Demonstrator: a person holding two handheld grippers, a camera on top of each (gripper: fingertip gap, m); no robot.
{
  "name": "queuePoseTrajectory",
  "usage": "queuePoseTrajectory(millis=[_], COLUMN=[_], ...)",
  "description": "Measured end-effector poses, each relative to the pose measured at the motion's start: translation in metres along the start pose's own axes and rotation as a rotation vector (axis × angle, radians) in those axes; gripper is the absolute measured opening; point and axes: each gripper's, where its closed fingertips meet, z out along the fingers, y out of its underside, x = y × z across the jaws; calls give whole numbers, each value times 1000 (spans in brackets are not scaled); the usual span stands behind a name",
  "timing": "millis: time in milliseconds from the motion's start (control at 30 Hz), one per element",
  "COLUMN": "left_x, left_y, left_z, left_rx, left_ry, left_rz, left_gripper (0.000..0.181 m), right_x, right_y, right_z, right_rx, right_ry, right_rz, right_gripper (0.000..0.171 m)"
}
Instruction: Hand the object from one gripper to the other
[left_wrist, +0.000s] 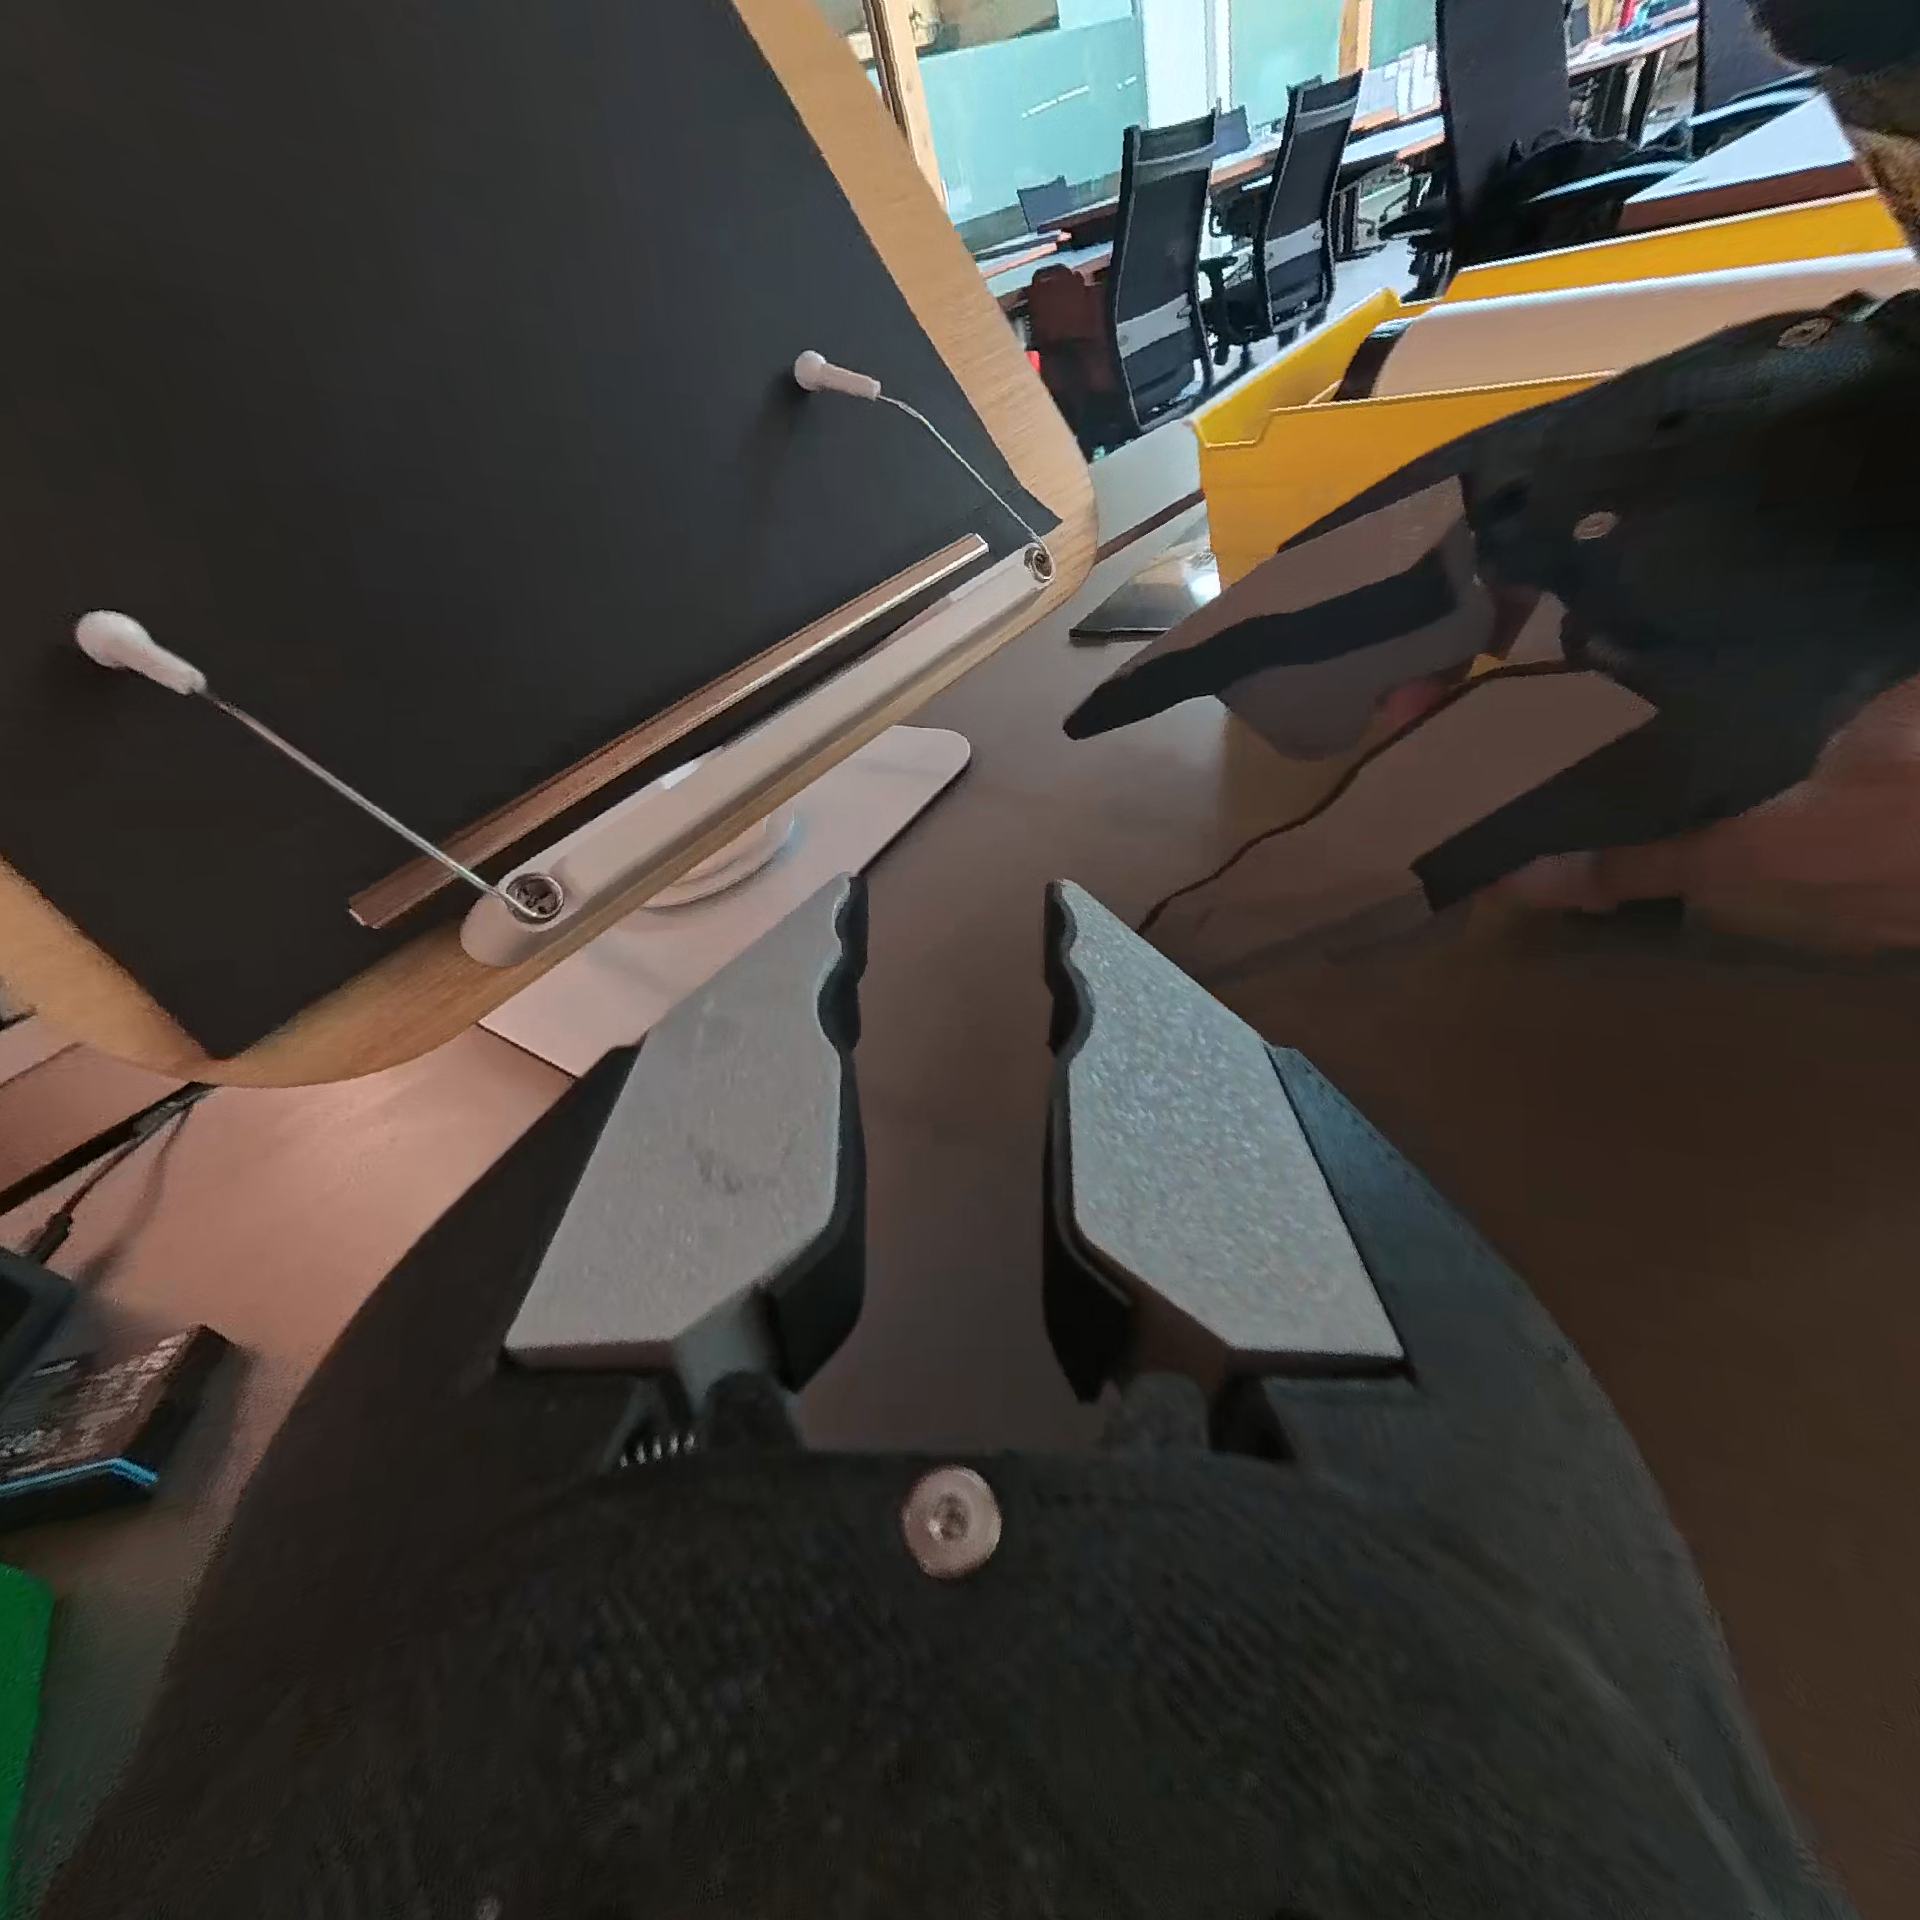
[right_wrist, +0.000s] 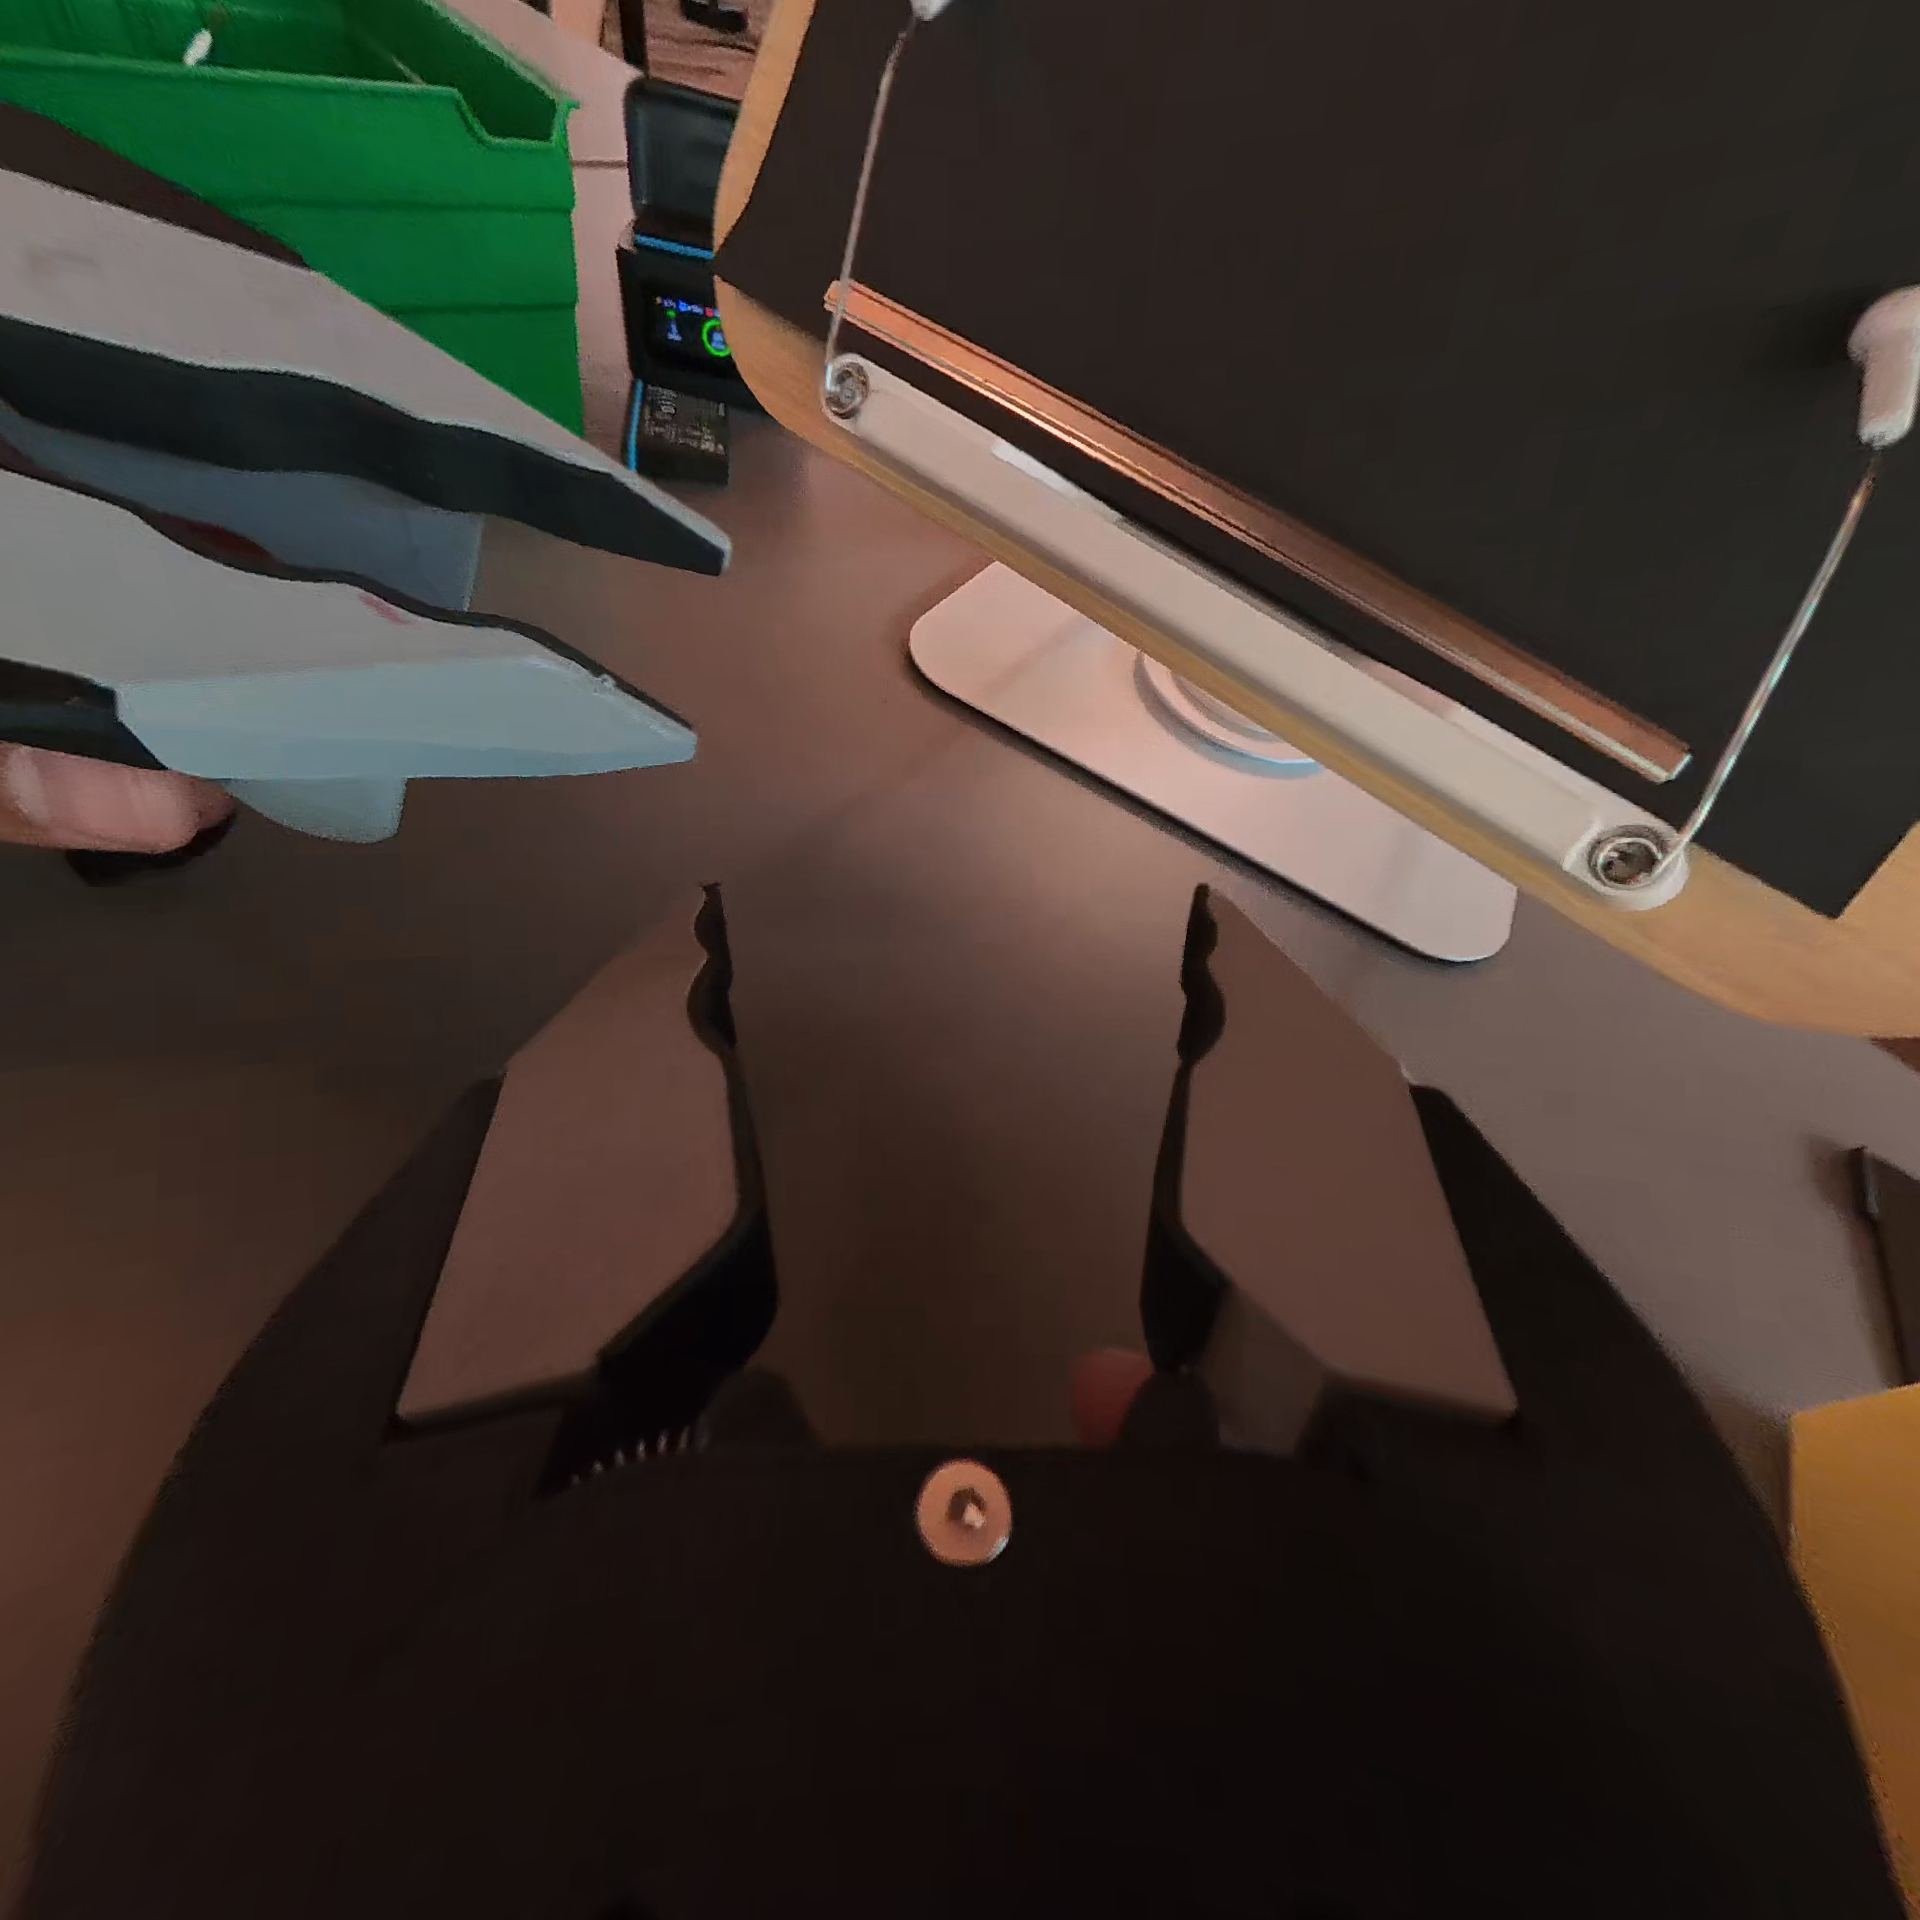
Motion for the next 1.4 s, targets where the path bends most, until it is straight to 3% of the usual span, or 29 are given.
queuePoseTrajectory(millis=[400, 600, 767, 900, 1133, 1400], left_x=[-1, 13, 40, 46, -8, -106], left_y=[2, 6, 0, -34, -74, -37], left_z=[-1, -11, -45, -91, -172, -232], left_rx=[-7, -52, -113, -78, -112, -324], left_ry=[11, 50, 123, 180, 20, -194], left_rz=[-55, -97, -71, -103, -27, -39], left_gripper=[30, 44, 58, 62, 57, 56], right_x=[8, 7, 5, 6, 7, 6], right_y=[0, 1, 3, 3, 2, 3], right_z=[-4, -3, -1, -1, -3, -3], right_rx=[14, 6, -7, -7, 4, -2], right_ry=[-19, -27, -30, -26, -16, -17], right_rz=[106, 106, 94, 92, 99, 100], right_gripper=[85, 85, 85, 84, 82, 82])
